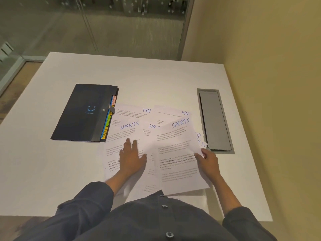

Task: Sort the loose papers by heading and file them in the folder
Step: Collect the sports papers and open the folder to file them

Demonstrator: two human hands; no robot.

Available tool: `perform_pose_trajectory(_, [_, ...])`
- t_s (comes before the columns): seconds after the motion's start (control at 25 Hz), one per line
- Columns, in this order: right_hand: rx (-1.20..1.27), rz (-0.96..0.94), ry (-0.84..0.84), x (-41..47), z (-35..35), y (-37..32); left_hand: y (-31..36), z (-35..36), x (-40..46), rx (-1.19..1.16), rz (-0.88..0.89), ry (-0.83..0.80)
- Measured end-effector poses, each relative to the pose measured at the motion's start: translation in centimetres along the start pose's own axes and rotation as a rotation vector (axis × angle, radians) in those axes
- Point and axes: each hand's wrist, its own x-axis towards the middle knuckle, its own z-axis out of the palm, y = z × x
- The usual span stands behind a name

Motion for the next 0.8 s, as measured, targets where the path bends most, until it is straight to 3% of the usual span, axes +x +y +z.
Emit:
perform_pose_trajectory(0.16, [0.207,0.038,0.073,0.4,-1.6,-0.2,-1.5,0.1,-0.4,0.095,-0.091,-0.145])
perform_pose_trajectory(0.36, [0.34,0.061,0.063,1.5,-1.4,-0.5,-0.7,-0.6,0.3,-0.044,0.123,-0.223])
perform_pose_trajectory(0.48, [0.35,0.071,0.034,1.8,-0.3,-0.6,0.0,-0.9,0.2,-0.165,0.159,-0.051])
perform_pose_trajectory(0.6, [0.35,0.081,-0.005,1.9,1.0,-0.3,-0.6,-1.4,-0.5,-0.178,-0.101,0.206])
perform_pose_trajectory(0.72, [0.321,0.084,-0.013,1.8,2.0,0.4,-2.2,-2.2,-0.9,-0.011,-0.401,0.109])
perform_pose_trajectory(0.8, [0.295,0.087,-0.027,1.6,2.3,0.7,-2.8,-2.4,-0.8,0.059,-0.467,0.036])
